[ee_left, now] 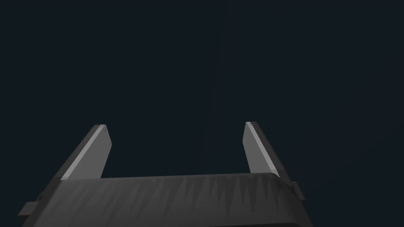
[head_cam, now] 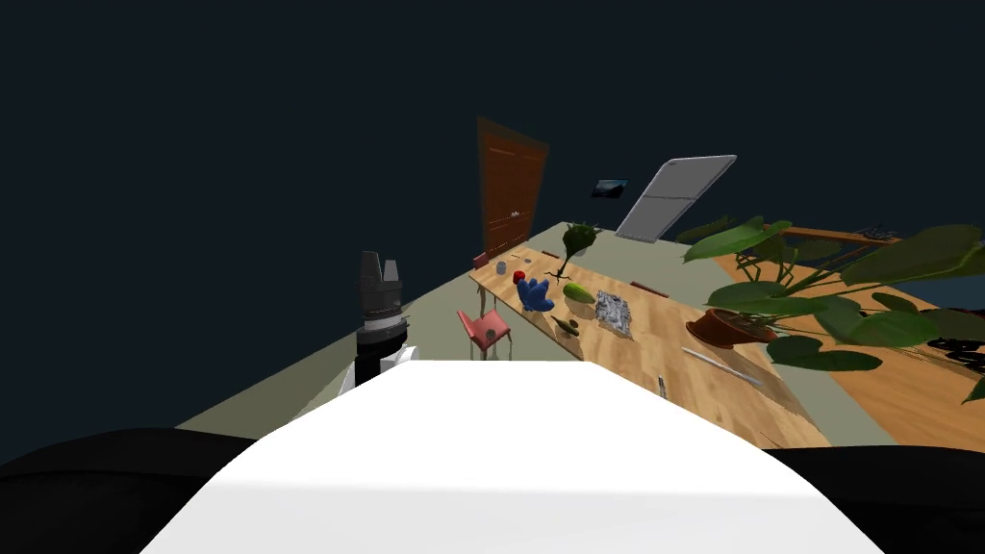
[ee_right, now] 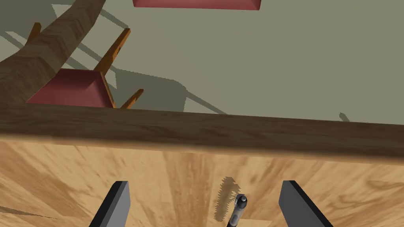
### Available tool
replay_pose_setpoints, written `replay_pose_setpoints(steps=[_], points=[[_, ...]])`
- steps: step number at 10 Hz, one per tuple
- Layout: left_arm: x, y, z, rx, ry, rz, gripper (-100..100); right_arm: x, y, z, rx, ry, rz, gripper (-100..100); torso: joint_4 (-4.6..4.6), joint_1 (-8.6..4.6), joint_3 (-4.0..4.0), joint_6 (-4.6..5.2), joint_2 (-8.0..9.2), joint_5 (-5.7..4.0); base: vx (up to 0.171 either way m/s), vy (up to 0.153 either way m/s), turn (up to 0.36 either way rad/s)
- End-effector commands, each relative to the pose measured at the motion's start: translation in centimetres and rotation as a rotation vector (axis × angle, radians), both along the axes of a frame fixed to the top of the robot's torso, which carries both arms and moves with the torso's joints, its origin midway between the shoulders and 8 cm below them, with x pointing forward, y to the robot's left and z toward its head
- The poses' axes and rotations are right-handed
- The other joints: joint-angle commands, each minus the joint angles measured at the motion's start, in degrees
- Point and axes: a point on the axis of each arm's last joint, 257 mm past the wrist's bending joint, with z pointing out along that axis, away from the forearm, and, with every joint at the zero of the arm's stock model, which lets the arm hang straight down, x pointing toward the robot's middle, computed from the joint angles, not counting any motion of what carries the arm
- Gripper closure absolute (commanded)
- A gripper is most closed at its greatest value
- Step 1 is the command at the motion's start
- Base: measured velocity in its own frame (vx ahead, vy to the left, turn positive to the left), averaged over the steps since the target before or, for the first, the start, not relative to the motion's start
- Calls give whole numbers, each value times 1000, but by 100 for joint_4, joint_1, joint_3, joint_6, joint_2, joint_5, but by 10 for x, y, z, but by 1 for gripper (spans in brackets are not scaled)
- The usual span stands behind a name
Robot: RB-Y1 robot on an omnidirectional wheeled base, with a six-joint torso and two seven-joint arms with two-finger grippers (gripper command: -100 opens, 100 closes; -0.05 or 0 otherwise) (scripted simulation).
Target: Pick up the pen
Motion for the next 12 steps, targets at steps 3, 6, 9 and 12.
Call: replay_pose_setpoints(steps=[3, 6, 9, 12], points=[[0, 0, 0, 0, 0, 0, 0, 16, -7, 7, -14, -22, -1, -100, 1, 10, 5, 5, 10, 1, 83, -87, 54], [0, 0, 0, 0, 0, 0, 0, 27, -9, 5, -17, -37, 0, 0, 7, 34, 23, 9, 41, 5, 18, -39, 96], [0, 0, 0, 0, 0, 0, 0, 10, -8, -5, -19, -38, -94, -100, 17, 42, 48, 4, 84, 8, -102, -29, 309], [0, 0, 0, 0, 0, 0, 0, 0, -7, -10, -19, -39, -142, -100, 27, 40, 72, 8, 126, 7, -164, -23, 257]])
